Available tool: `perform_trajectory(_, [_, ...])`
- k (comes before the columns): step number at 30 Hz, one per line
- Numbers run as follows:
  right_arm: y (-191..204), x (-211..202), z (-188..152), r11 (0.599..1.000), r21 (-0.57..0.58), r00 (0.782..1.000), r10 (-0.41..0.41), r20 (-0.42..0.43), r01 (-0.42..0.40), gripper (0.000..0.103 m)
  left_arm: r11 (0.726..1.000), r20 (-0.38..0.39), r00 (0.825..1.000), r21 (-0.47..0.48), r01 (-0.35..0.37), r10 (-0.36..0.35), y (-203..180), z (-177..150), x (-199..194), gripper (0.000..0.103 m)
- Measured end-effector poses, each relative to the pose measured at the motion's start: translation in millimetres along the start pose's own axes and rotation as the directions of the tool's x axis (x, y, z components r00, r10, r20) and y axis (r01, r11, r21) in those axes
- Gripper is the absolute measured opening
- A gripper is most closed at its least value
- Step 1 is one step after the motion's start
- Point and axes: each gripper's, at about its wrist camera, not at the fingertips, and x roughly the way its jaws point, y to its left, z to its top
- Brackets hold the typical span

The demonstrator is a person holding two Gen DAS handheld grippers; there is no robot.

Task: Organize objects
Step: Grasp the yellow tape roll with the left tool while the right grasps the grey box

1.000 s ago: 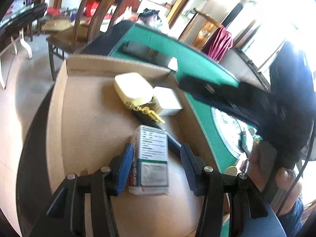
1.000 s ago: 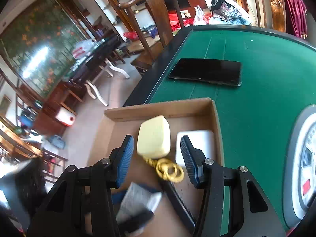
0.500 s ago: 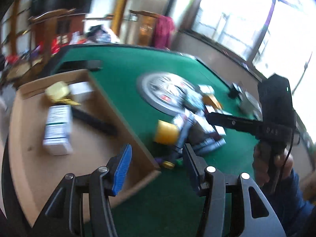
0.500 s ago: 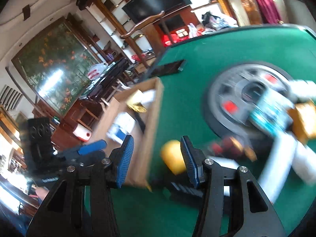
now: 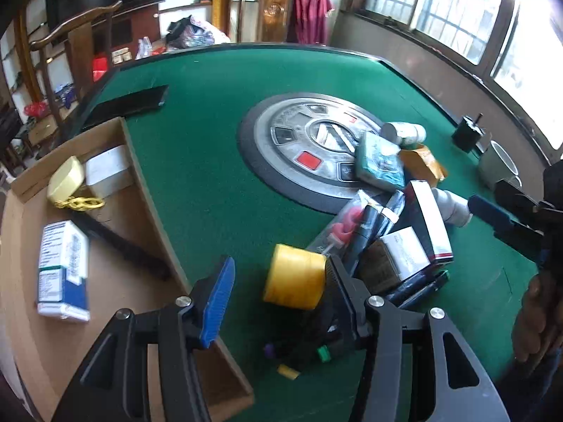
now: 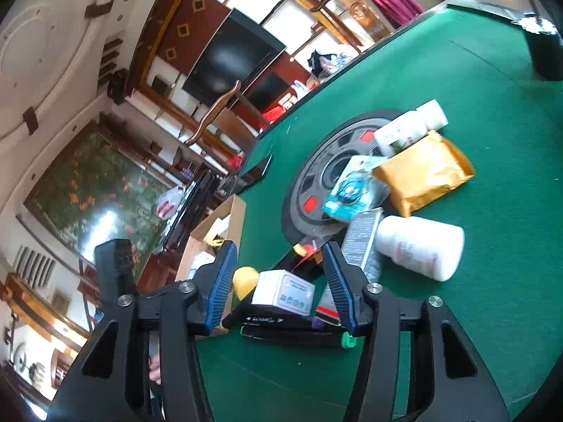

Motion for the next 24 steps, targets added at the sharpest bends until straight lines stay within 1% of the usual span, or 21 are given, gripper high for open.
perform_trajectory(2, [-1.7, -1.5, 0.9, 1.0, 0.006, 1.0, -0.017, -0.004, 0.017, 0.052, 1.0, -0.01, 1.0, 0.015, -0.022, 0.022, -4.3, -0.4, 4.4, 0.053])
perform_trajectory(4, [-3.5, -3.1, 0.0, 0.996, -0.009, 0.996, -0.092, -0.012, 0.091, 0.052, 0.999, -0.014, 0.999, 0.029, -0.033, 0.034, -7.1, -1.0, 8.8, 0.05])
perform_trajectory(6, [-2.1, 2.3, -2.4, 0.991, -0.026, 0.99, -0.134, -0.037, 0.133, 0.052, 0.999, -0.025, 0.999, 0.037, -0.035, 0.036, -8.3, -2.0, 13.5, 0.039])
perform_trajectory(7, [-1.6, 5.1, -3.5, 0.989, -0.034, 0.988, -0.146, -0.048, 0.145, 0.052, 0.999, -0.028, 0.999, 0.036, -0.035, 0.036, -8.5, -2.2, 15.4, 0.036])
perform_trajectory(8, [-5.1, 4.0, -6.2, 0.987, -0.044, 0.986, -0.158, -0.056, 0.156, 0.052, 0.999, -0.03, 0.999, 0.036, -0.038, 0.039, -9.2, -2.2, 17.6, 0.032])
perform_trajectory(10, [-5.2, 4.8, -10.1, 0.975, -0.071, 0.975, -0.216, -0.058, 0.211, 0.052, 0.996, -0.019, 0.997, 0.049, -0.072, 0.073, -12.4, -3.3, 20.3, 0.032])
perform_trajectory(12, [-4.9, 10.0, -11.1, 0.961, -0.097, 0.962, -0.264, -0.064, 0.258, 0.052, 0.995, -0.007, 0.996, 0.053, -0.084, 0.084, -13.8, -5.1, 20.6, 0.032])
perform_trajectory(17, [-11.2, 26.2, -13.7, 0.927, -0.132, 0.927, -0.363, -0.09, 0.35, 0.052, 0.995, 0.038, 0.995, 0.033, -0.09, 0.089, -15.4, -8.4, 20.9, 0.032])
perform_trajectory(20, [-9.4, 38.2, -11.5, 0.898, -0.176, 0.9, -0.424, -0.1, 0.403, 0.052, 0.994, 0.051, 0.994, 0.042, -0.102, 0.1, -18.1, -9.1, 22.1, 0.032])
perform_trajectory(21, [-6.5, 42.4, -12.3, 0.883, -0.196, 0.887, -0.451, -0.097, 0.427, 0.052, 0.993, 0.057, 0.993, 0.046, -0.106, 0.103, -18.9, -9.8, 22.0, 0.032])
perform_trajectory(23, [0.1, 54.5, -10.4, 0.835, -0.254, 0.847, -0.523, -0.09, 0.488, 0.051, 0.992, 0.064, 0.992, 0.053, -0.114, 0.111, -20.0, -11.5, 22.8, 0.032])
perform_trajectory(24, [4.4, 60.4, -11.6, 0.795, -0.291, 0.814, -0.575, -0.083, 0.532, 0.049, 0.992, 0.065, 0.991, 0.054, -0.117, 0.113, -20.2, -12.3, 23.9, 0.032])
